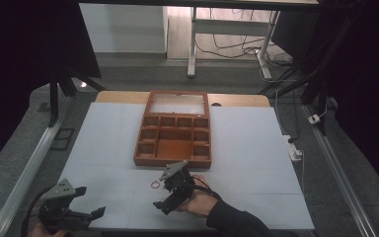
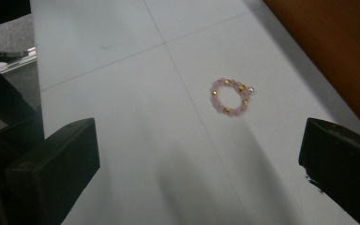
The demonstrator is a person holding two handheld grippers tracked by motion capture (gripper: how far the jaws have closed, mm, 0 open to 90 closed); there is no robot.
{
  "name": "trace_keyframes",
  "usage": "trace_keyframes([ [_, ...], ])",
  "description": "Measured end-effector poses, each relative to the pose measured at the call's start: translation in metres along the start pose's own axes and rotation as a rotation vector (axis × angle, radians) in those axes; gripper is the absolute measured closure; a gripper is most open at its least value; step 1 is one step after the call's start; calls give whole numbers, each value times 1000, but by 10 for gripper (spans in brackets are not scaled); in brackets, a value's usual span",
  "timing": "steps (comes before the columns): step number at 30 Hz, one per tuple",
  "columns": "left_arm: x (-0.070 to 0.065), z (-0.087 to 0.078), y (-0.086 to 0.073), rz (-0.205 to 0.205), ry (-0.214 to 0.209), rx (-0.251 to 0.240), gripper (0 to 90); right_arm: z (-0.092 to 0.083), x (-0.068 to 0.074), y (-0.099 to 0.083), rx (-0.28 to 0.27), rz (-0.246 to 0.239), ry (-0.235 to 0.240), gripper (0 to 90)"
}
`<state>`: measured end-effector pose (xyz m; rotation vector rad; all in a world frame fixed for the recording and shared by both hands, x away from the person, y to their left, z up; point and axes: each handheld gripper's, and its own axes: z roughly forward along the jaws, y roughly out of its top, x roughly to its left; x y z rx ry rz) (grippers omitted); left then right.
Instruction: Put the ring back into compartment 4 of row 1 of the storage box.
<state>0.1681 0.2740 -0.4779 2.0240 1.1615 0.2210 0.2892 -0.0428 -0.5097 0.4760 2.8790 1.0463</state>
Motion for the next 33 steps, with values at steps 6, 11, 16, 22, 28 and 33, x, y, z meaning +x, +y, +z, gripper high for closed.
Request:
trace_keyframes([
  [6,0,0,0,-1,-3,-1,18,17,3,7,5,-32,27,0],
  [11,0,0,0,-1,-7,-3,18,28,5,9,8,-82,26,58],
  [16,0,0,0,1,-6,-2,18,34,3,12,12,-115,41,224],
  [22,0,-1,0,2,-8,-4,18,36,0,13,44,-152,6,468],
  [28,0,-1,0,2,-8,-4,18,30,-6,16,95,-144,-11,852],
  [33,0,-1,0,1,-9,-4,18,30,-8,16,91,-109,-1,874],
])
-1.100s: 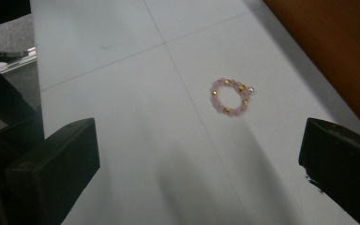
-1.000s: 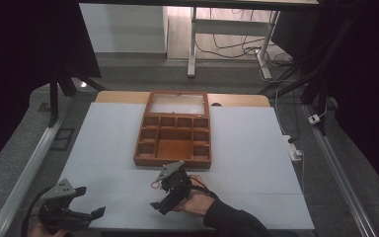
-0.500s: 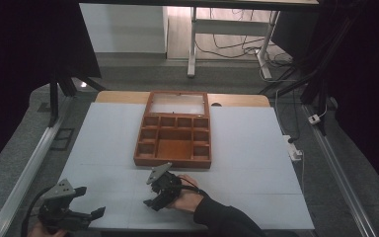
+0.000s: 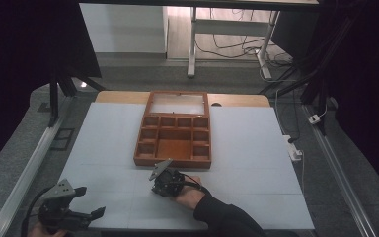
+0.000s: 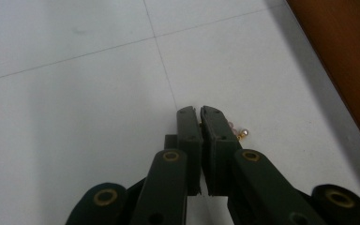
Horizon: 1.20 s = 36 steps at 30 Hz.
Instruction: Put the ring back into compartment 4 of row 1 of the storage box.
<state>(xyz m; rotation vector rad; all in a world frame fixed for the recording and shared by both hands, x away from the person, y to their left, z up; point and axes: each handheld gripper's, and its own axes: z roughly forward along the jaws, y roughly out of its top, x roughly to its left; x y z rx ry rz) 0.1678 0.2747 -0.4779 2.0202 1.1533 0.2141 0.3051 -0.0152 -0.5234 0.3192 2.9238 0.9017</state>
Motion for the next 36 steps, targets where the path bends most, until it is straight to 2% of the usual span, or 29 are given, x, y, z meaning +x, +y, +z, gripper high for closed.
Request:
trace_keyframes([
  [7,0,1,0,-1,-5,4,21,-4,-1,0,7,-12,-5,875],
  [15,0,0,0,-7,-4,-3,21,-21,-4,3,-36,-1,-2,875],
  [24,1,0,0,-8,-9,0,22,-44,-14,4,-101,39,4,875],
  [36,1,0,0,-12,-11,-3,23,-77,-37,-1,-152,106,-60,875],
])
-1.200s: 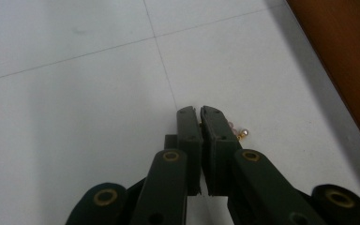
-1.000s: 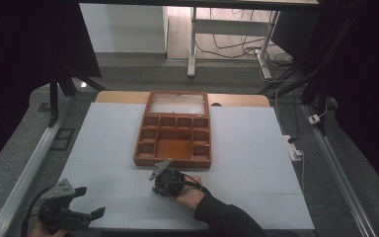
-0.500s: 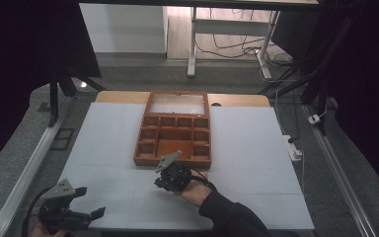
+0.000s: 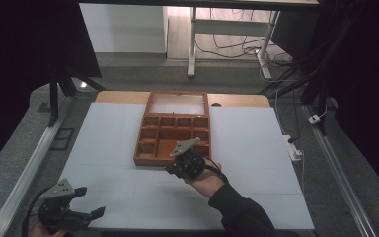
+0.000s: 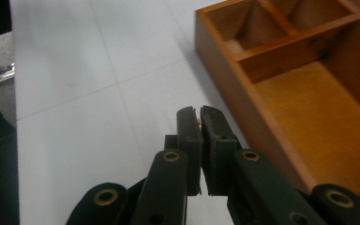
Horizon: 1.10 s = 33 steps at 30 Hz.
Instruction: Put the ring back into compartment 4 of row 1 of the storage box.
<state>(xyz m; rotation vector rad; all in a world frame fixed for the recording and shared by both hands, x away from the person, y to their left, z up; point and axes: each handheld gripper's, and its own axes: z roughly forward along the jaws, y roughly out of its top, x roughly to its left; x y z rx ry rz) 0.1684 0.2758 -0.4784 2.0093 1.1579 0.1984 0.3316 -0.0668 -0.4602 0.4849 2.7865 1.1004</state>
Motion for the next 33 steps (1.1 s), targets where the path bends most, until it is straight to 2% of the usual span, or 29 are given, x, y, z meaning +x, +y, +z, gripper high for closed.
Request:
trace_keyframes([
  [5,1,-1,0,-13,-1,-8,17,-9,-9,-2,-7,31,-17,875],
  [18,1,-1,0,-17,6,-9,12,-23,-33,-7,-31,88,-84,875],
  [21,1,-1,0,-17,7,-8,10,-27,-43,-9,-38,115,-107,875],
  [33,0,0,0,-14,17,1,8,-37,-74,-12,-63,161,-173,875],
])
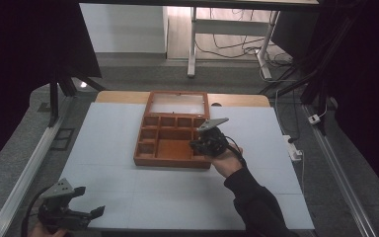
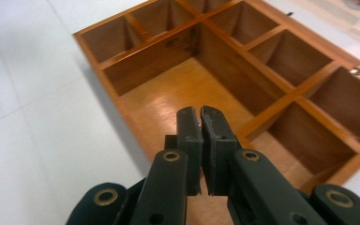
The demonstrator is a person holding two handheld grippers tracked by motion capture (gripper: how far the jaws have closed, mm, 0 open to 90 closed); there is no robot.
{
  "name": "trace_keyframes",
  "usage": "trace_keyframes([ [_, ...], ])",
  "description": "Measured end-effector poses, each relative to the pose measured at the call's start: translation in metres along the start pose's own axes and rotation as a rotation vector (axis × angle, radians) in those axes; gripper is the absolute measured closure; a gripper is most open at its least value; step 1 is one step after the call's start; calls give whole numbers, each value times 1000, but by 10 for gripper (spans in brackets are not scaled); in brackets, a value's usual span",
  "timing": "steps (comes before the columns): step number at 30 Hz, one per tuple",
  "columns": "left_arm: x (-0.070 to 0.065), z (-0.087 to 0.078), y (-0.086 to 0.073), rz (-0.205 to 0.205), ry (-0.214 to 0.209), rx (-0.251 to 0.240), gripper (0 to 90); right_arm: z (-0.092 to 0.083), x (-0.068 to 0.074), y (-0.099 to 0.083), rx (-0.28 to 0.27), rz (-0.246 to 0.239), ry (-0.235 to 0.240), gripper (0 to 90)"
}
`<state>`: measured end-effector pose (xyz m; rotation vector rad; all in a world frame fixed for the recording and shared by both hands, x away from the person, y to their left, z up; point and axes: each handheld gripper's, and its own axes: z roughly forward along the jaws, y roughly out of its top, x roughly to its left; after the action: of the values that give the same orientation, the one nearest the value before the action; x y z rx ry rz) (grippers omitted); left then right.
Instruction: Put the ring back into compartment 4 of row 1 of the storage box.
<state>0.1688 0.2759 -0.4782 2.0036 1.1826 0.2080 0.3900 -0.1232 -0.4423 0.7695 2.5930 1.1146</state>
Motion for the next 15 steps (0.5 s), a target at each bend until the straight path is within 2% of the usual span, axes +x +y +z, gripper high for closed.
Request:
trace_keyframes([
  [15,0,0,0,1,1,4,8,11,-36,7,-11,42,-63,875],
])
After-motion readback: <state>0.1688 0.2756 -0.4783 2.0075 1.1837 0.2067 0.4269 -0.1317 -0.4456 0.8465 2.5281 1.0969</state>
